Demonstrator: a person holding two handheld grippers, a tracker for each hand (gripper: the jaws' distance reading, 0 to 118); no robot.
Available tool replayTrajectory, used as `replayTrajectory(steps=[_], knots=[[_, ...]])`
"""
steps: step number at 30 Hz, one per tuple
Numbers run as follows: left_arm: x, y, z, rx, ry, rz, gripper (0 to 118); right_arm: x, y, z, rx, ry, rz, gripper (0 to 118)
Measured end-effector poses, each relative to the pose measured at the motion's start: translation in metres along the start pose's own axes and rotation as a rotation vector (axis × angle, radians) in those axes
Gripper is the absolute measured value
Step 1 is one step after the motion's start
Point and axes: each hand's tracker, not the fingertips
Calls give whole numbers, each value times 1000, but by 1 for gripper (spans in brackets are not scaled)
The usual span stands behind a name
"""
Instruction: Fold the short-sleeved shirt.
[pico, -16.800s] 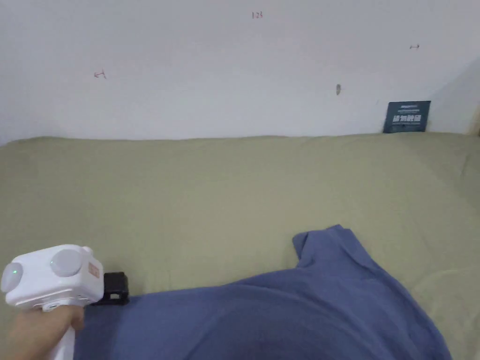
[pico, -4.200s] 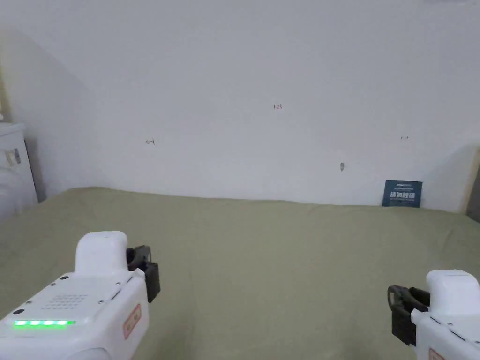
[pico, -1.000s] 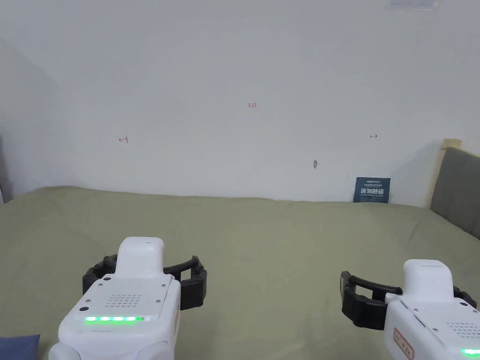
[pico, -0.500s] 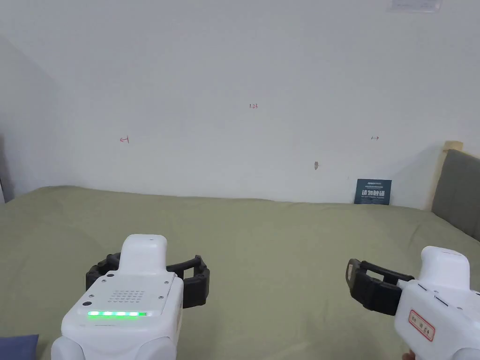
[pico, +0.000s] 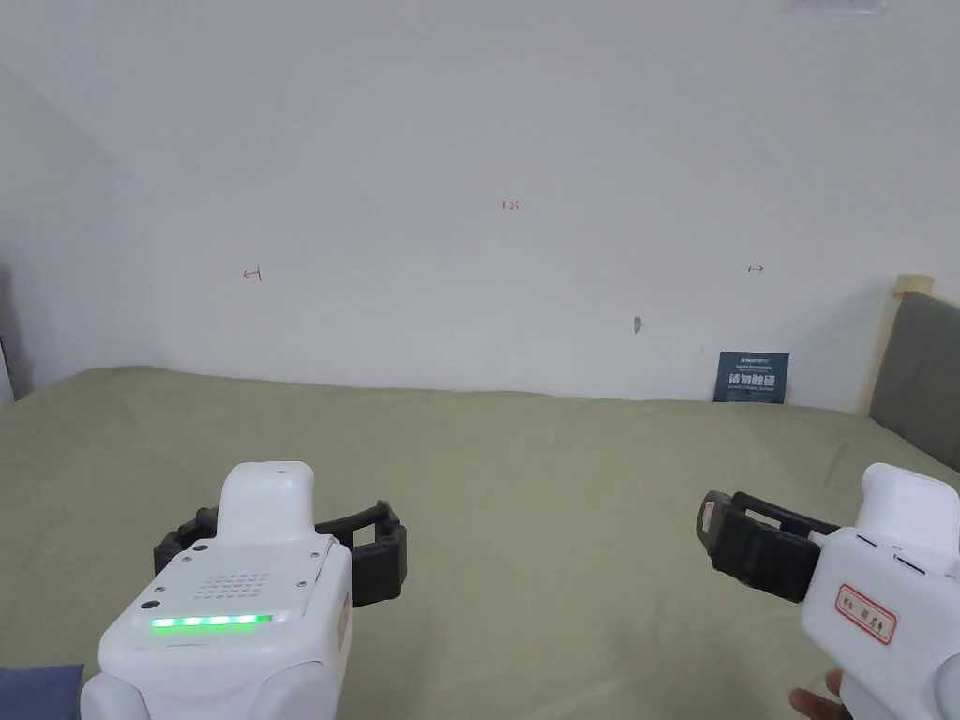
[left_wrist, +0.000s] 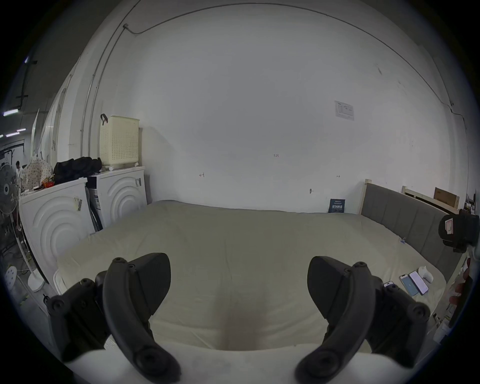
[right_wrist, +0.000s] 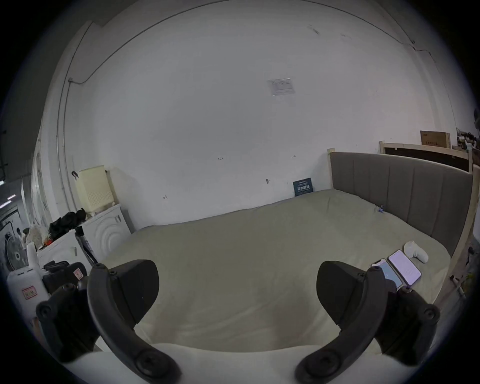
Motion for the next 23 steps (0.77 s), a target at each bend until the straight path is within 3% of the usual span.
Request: replayTrajectory(steps=[12, 19, 23], knots=[[-3, 3, 2, 6, 15, -7, 111, -18, 3, -6, -77, -20, 106, 118], [-5, 4, 5, 10, 10, 12, 111, -15, -2, 0, -31, 37, 105, 118], [-6, 7, 6, 14, 8, 37, 111, -28, -9, 0, 2, -102, 239, 118]])
